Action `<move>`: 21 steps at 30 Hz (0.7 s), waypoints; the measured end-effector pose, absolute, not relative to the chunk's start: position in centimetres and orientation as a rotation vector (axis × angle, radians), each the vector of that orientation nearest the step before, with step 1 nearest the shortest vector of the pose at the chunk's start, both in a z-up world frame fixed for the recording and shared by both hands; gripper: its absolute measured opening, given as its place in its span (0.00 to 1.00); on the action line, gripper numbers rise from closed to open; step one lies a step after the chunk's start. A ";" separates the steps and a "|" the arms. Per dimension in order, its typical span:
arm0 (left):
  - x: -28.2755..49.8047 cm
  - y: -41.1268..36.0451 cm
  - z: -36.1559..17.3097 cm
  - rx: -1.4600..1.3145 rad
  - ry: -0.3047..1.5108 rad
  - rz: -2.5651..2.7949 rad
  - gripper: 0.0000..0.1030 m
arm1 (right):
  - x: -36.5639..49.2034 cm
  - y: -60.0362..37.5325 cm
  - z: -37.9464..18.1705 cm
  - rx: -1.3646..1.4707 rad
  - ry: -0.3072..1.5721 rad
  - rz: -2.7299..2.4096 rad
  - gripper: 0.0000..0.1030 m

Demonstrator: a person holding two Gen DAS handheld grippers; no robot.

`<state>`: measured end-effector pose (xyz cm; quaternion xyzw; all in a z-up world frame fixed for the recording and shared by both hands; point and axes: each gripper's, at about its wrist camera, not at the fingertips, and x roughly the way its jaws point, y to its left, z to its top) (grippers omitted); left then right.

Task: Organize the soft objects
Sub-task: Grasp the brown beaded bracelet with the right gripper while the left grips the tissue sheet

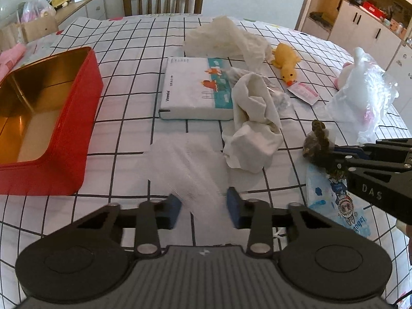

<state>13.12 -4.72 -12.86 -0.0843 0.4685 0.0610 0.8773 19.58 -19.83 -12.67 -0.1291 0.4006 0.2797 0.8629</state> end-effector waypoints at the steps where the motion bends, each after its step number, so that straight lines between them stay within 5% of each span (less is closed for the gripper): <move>1: 13.1 -4.7 -12.8 -0.179 0.975 0.121 0.26 | 19.5 -19.9 -12.5 -0.269 0.840 0.586 0.09; 13: 12.1 -3.9 -11.9 -0.209 0.944 0.080 0.14 | 18.6 -21.9 -10.3 -0.207 0.873 0.628 0.08; 16: 11.8 -3.7 -11.9 -0.211 0.944 0.079 0.14 | 18.4 -22.4 -10.8 -0.238 0.913 0.624 0.20; 21: 11.5 -3.4 -11.7 -0.217 0.944 0.073 0.14 | 16.8 -22.4 -10.3 -0.320 0.876 0.617 0.22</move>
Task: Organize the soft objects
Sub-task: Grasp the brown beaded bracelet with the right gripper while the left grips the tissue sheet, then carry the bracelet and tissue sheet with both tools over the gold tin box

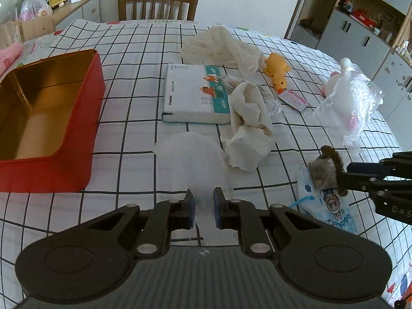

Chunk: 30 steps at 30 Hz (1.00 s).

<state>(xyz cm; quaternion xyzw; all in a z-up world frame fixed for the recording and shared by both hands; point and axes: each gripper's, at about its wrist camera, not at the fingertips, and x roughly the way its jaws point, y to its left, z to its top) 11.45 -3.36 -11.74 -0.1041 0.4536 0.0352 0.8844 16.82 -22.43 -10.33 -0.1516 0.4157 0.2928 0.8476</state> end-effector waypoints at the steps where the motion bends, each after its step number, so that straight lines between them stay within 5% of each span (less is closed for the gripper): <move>1: 11.4 -3.4 -11.8 -0.216 0.943 0.073 0.14 | 16.5 -22.4 -10.0 -0.321 0.868 0.631 0.21; 15: 10.9 -2.9 -11.8 -0.217 0.950 0.070 0.14 | 16.4 -19.1 -10.3 -0.361 0.831 0.649 0.21; 21: 10.7 -2.8 -11.9 -0.220 0.955 0.076 0.14 | 17.2 -19.1 -11.7 -0.377 0.862 0.598 0.09; 30: 10.5 -2.7 -11.2 -0.213 0.944 0.076 0.14 | 17.2 -21.1 -9.2 -0.293 0.837 0.595 0.08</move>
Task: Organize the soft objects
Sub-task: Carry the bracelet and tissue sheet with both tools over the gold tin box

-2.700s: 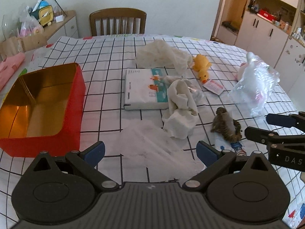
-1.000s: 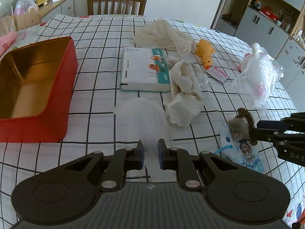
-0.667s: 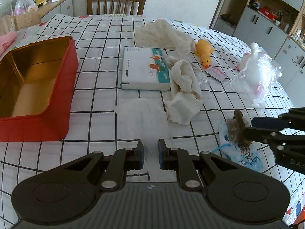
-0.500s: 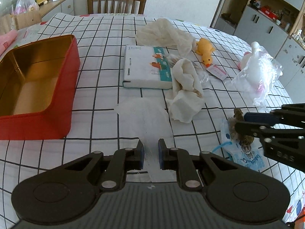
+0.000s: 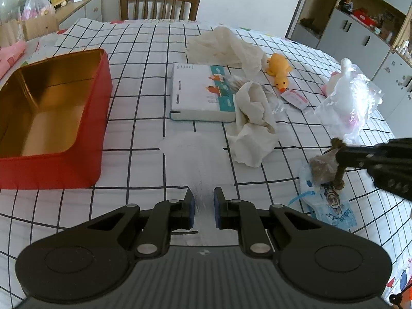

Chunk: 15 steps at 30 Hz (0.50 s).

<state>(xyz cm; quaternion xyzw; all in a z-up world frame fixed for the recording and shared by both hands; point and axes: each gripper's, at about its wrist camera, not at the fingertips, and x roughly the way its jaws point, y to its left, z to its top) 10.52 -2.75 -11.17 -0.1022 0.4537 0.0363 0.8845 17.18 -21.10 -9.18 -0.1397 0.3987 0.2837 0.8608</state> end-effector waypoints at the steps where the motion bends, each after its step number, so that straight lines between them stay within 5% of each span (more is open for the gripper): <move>1: 10.5 -2.8 -11.0 -0.209 0.941 0.072 0.14 | 17.1 -21.5 -8.6 -0.284 0.829 0.596 0.08; 15: 9.4 -1.7 -7.3 -0.194 0.879 0.050 0.14 | 17.2 -23.6 -1.9 -0.149 0.754 0.650 0.08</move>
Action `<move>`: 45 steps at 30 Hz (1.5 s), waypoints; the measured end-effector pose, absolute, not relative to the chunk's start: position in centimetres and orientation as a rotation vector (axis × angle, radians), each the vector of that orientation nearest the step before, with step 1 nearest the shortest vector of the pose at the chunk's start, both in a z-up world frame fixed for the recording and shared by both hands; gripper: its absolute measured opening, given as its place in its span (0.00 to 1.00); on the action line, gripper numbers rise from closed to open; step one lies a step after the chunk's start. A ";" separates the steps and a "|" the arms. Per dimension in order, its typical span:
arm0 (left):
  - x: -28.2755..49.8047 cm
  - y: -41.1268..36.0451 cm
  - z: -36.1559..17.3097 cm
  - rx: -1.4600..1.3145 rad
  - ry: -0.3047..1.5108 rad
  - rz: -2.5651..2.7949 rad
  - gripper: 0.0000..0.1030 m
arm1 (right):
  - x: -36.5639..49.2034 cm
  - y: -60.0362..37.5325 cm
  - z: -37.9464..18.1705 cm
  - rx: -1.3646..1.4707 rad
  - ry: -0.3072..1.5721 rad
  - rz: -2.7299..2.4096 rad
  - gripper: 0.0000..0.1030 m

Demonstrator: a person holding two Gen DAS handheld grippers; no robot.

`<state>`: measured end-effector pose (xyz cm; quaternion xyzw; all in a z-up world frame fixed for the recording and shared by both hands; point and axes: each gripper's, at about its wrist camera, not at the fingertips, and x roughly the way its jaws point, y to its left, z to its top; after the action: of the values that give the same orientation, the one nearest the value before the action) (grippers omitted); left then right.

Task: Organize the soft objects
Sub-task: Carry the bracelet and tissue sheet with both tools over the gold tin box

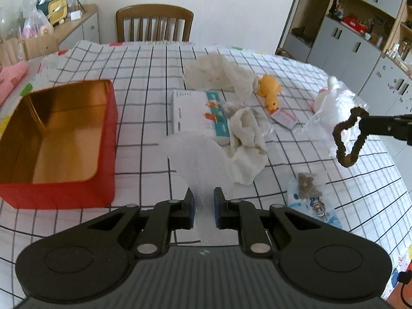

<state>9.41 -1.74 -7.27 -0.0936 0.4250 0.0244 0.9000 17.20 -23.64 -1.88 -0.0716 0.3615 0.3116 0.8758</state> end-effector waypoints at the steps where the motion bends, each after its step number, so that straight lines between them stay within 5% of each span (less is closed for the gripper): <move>1: 9.3 -1.5 -6.8 -0.198 0.873 0.050 0.14 | 17.2 -23.4 -1.3 -0.147 0.745 0.666 0.08; 26: 10.0 11.8 0.1 -0.149 0.765 0.297 0.14 | 19.4 -3.1 3.1 -0.178 0.638 1.090 0.08; 45: 14.8 19.1 -3.3 -0.174 0.811 0.398 0.14 | 21.4 6.3 -4.5 -0.253 0.796 1.185 0.08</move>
<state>14.84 19.10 -3.33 -0.0842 0.3911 0.1919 0.8961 21.43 6.33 -4.50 -0.1158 0.3639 0.5419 0.7487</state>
